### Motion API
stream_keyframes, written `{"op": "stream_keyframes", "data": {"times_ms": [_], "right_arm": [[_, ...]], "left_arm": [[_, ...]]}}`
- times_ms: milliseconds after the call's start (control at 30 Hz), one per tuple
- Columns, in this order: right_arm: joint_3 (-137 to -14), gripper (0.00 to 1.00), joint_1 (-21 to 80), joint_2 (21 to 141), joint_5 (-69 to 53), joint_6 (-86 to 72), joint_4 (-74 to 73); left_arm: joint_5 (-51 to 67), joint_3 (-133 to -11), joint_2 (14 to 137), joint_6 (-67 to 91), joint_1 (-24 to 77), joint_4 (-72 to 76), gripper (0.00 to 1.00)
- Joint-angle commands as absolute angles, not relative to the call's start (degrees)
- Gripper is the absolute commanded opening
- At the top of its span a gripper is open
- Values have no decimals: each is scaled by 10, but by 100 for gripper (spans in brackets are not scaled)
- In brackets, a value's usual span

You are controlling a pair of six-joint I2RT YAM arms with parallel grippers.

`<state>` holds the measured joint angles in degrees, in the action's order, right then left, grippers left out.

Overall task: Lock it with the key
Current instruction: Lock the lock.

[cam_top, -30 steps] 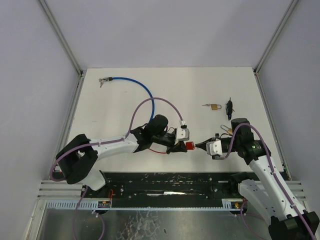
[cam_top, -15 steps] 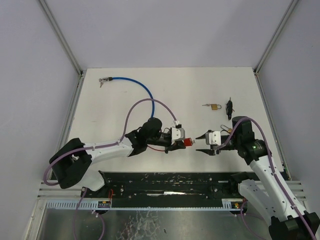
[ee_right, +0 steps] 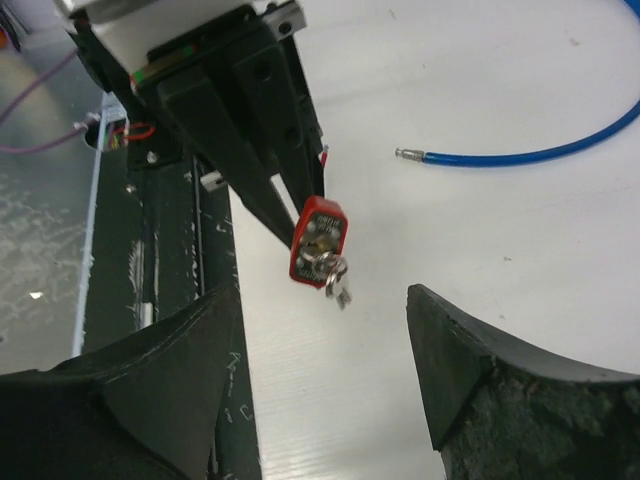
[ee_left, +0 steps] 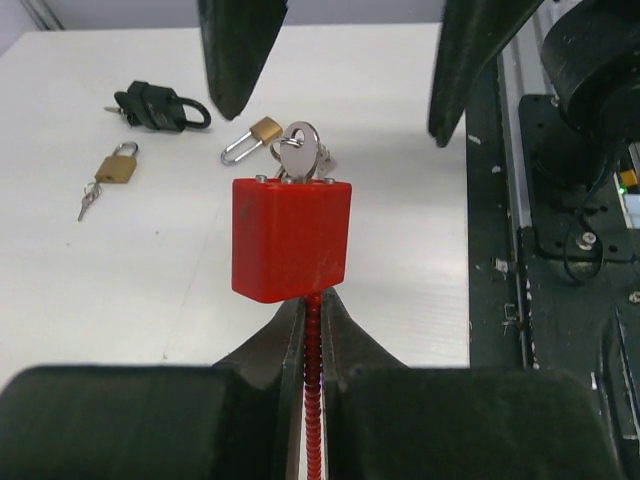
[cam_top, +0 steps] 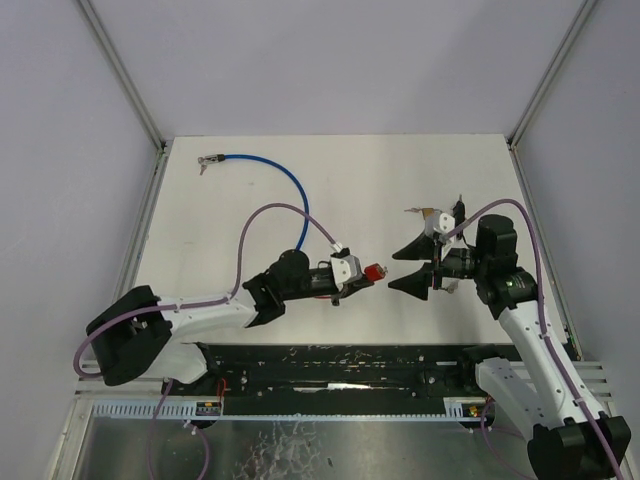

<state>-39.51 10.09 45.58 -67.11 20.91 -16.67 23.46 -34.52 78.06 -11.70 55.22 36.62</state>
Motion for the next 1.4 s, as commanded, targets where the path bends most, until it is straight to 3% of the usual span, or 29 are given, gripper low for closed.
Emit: {"op": "stream_keyframes", "data": {"times_ms": [0,233,800,1133,1367], "right_arm": [[-387,75,94,460,-713,49,-39],[-374,73,95,470,-686,35,-18],[-366,50,117,507,-670,53,-32],[-371,49,126,514,-655,73,-55],[-376,21,128,514,-664,81,-63]], "left_arm": [[167,-357,792,-107,577,449,1],[141,-379,816,-106,595,446,0],[117,-411,845,-93,609,437,0],[106,-417,849,-90,611,431,1],[102,-419,850,-90,610,430,1]]}}
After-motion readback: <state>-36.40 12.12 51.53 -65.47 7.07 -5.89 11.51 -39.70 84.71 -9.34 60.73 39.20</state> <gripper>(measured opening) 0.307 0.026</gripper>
